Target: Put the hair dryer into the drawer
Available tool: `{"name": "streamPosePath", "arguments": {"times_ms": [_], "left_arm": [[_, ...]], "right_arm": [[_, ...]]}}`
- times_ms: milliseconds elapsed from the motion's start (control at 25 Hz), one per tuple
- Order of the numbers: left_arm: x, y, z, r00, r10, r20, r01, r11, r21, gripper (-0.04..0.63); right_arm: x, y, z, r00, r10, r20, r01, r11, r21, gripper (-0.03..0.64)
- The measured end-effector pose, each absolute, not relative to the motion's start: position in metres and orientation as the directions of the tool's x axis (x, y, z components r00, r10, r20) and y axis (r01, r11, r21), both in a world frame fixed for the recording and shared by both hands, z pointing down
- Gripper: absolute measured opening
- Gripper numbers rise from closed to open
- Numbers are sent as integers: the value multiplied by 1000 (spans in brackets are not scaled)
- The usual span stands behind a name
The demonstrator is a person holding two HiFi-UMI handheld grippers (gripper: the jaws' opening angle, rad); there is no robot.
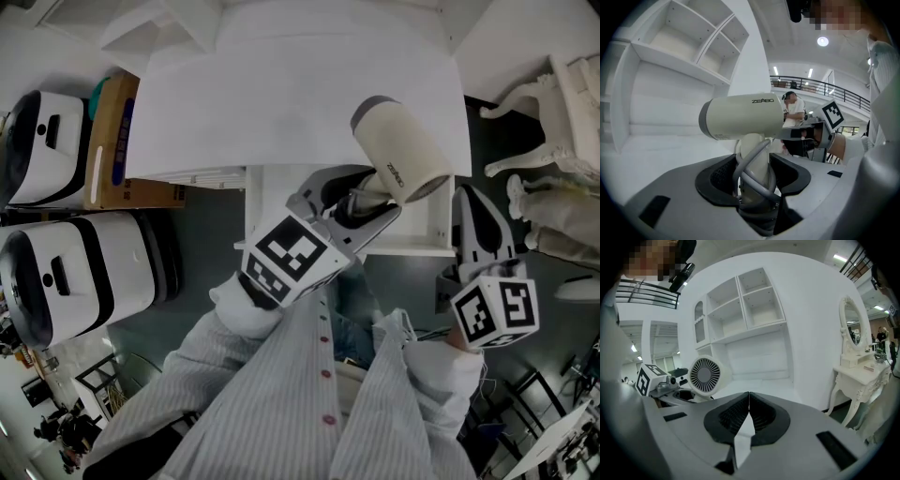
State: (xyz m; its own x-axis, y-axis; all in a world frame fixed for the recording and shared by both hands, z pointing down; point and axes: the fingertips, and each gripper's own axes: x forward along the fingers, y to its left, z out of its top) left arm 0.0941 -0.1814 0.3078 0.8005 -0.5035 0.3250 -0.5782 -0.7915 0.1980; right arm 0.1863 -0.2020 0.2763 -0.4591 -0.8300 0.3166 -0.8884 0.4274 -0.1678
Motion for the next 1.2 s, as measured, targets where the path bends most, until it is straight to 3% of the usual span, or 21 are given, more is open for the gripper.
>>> {"name": "streamPosePath", "arguments": {"times_ms": [1200], "left_arm": [[125, -147, 522, 738, -104, 666, -368, -890, 269, 222]], "right_arm": [[216, -196, 362, -366, -802, 472, -928, 278, -247, 11]]}}
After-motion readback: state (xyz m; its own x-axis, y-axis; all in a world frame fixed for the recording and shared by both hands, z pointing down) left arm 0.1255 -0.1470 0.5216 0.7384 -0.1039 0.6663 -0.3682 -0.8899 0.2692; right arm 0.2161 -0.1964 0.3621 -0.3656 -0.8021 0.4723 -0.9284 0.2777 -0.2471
